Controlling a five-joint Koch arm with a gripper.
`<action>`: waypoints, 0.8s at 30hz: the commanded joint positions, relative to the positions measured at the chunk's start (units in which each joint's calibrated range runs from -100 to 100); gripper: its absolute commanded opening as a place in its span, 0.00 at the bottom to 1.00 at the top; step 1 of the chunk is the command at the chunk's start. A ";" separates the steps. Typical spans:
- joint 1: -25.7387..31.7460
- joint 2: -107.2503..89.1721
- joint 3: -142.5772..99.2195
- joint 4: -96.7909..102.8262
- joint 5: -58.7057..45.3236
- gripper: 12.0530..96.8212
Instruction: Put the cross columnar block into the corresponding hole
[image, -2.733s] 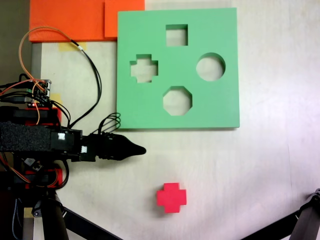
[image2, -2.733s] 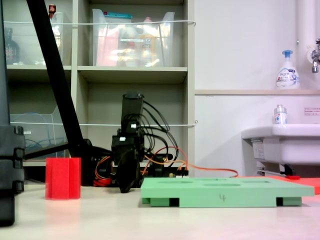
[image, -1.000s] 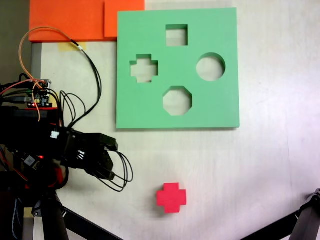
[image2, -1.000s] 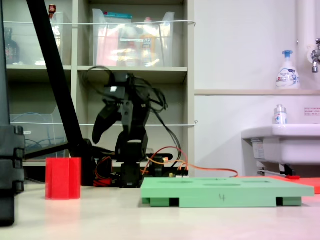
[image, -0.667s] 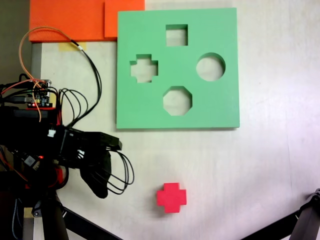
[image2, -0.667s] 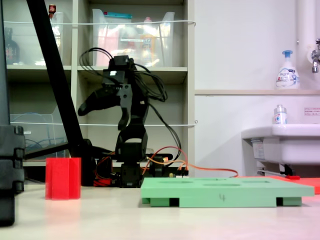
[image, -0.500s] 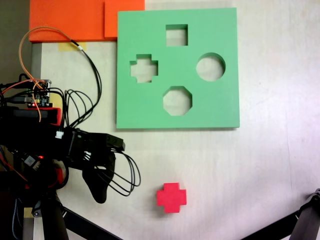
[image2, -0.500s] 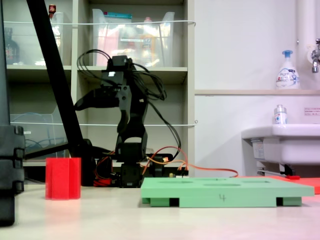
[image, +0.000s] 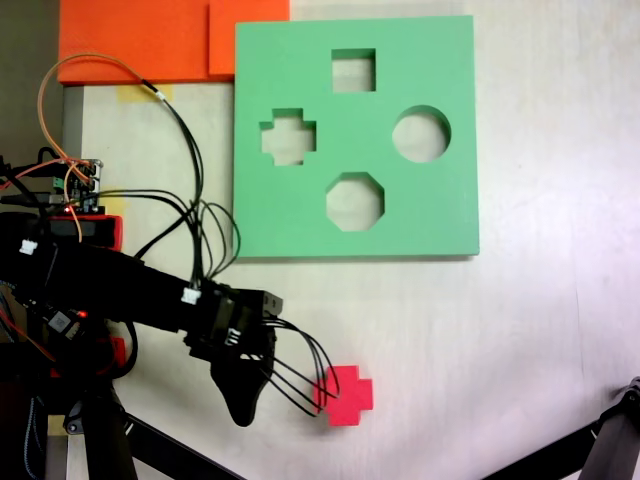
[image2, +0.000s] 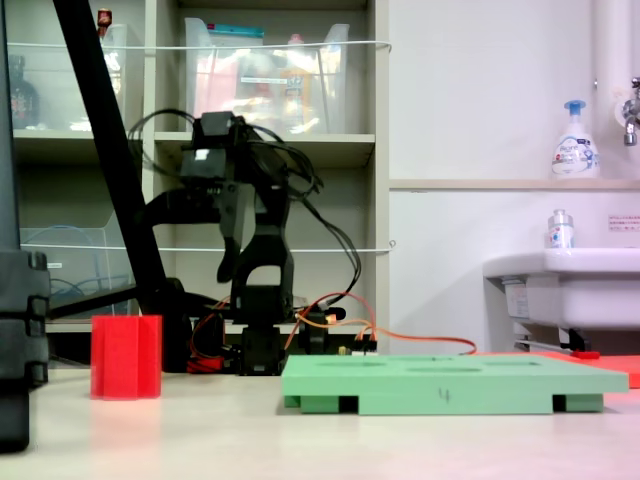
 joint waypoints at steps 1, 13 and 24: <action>-0.73 4.67 6.65 -2.98 -0.93 0.98; -2.05 34.84 21.70 -2.98 -3.37 0.98; -2.30 51.60 30.47 -2.98 -3.61 0.98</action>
